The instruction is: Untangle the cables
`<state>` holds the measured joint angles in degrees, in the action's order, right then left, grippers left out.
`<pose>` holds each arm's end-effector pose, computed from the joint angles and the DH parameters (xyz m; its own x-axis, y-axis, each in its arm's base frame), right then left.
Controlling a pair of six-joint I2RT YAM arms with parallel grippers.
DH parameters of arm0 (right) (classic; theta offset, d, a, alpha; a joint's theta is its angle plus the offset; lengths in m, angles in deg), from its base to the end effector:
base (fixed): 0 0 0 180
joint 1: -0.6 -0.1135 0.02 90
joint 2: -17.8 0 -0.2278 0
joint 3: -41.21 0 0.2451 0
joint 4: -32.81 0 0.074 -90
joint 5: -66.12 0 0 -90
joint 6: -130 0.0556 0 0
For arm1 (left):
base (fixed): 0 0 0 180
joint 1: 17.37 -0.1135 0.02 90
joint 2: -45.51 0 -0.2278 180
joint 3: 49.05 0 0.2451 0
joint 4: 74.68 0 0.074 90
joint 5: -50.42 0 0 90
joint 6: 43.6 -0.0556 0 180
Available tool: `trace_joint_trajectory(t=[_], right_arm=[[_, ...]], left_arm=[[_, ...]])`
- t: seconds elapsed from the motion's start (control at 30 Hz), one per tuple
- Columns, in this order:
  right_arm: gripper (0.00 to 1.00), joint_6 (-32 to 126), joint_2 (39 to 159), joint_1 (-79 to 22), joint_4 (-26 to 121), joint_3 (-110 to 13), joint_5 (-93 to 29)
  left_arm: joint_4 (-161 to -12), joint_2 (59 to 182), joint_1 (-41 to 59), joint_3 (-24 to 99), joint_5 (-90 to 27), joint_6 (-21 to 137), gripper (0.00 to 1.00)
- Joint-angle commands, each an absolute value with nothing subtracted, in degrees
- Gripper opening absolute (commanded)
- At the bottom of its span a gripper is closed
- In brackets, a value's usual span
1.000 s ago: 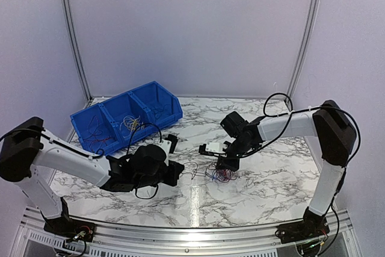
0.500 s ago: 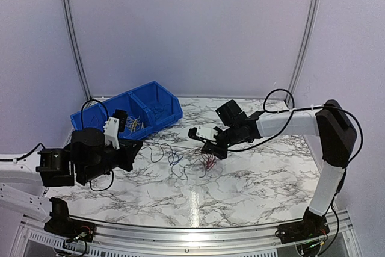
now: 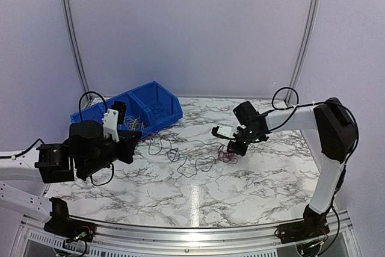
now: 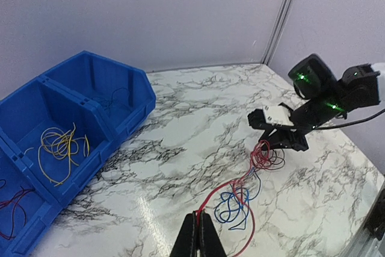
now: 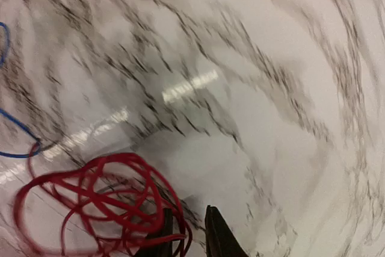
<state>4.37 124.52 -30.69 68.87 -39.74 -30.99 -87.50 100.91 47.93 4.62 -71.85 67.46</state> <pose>0.3103 0.1966 0.1112 -0.2830 -0.8484 -0.4473 -0.8983 0.3978 -0.1863 0.1326 -0.2172 0.2632 -0.2964 -0.0827 -0.9515 0.4776 0.8499 -0.2226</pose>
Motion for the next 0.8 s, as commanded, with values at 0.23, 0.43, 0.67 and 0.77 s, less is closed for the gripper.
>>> trace_joint_trajectory(t=[0.23, 0.43, 0.67, 0.77], right_arm=[[0.18, 6.1, 122.7, -15.0, 74.3, -39.7, -20.6], [0.23, 6.8, 118.4, -8.7, 73.9, -40.6, -18.0], [0.42, 6.5, 110.4, -8.0, 77.7, -41.9, -28.6], [0.43, 5.3, 106.1, -9.1, 80.0, -43.2, -32.6]], left_arm=[[-75.6, 99.7, 47.8, -0.9, -68.3, 73.1, 0.00], [-74.4, 98.6, 47.8, -6.3, -68.5, 75.3, 0.00], [-71.0, 101.9, 47.8, -11.3, -67.4, 77.3, 0.00], [-69.7, 104.5, 47.8, -12.6, -67.3, 78.5, 0.00]])
